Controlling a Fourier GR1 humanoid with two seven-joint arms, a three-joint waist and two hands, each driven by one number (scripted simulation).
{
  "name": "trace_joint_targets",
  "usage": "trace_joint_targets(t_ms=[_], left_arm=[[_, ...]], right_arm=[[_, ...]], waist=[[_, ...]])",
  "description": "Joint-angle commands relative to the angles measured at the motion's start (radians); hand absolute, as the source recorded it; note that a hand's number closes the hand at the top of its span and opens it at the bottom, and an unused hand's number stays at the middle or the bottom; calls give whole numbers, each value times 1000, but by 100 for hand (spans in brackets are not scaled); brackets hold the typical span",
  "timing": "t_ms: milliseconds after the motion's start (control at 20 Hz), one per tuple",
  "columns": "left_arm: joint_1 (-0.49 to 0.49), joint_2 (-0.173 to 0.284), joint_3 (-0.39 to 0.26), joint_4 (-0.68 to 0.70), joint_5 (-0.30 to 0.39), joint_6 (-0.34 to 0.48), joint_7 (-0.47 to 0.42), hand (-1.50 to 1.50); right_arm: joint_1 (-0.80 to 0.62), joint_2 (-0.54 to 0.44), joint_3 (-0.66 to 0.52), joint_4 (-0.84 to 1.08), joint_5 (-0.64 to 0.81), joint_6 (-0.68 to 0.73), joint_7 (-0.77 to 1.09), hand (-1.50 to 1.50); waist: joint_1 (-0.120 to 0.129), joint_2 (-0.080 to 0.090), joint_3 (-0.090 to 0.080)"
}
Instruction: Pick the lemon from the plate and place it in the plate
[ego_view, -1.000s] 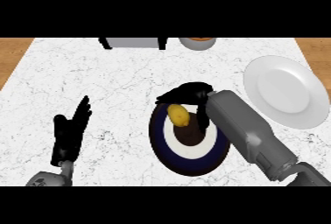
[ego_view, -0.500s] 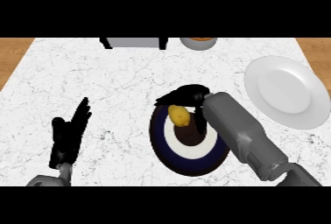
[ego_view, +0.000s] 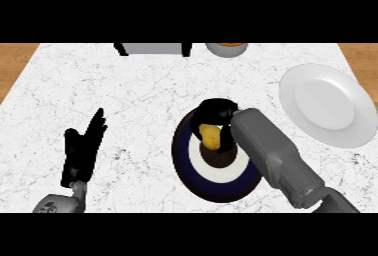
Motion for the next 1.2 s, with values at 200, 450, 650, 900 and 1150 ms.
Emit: trace_joint_targets(t_ms=[200, 450, 650, 900, 1150], left_arm=[[34, 36, 48, 0, 20, -38, -5, 0], [52, 18, 48, -14, 4, 2, 2, 0], [45, 9, 58, 30, -2, -2, -40, 0], [82, -22, 29, 0, -17, 19, -23, 0], [113, -19, 25, -20, -26, 8, -55, 0]], right_arm=[[81, -102, -130, 4, -48, -163, 160, 150], [160, -218, -269, -25, -143, -311, 313, 150], [208, -279, -299, -169, -157, -416, 320, 150], [263, -329, -395, -391, -258, -428, 351, 150], [320, -408, -461, -594, -277, -460, 510, 150]], waist=[[-29, -10, 0], [-67, -23, -1], [-69, -21, -2], [-82, -29, -2], [-54, -18, -2]])
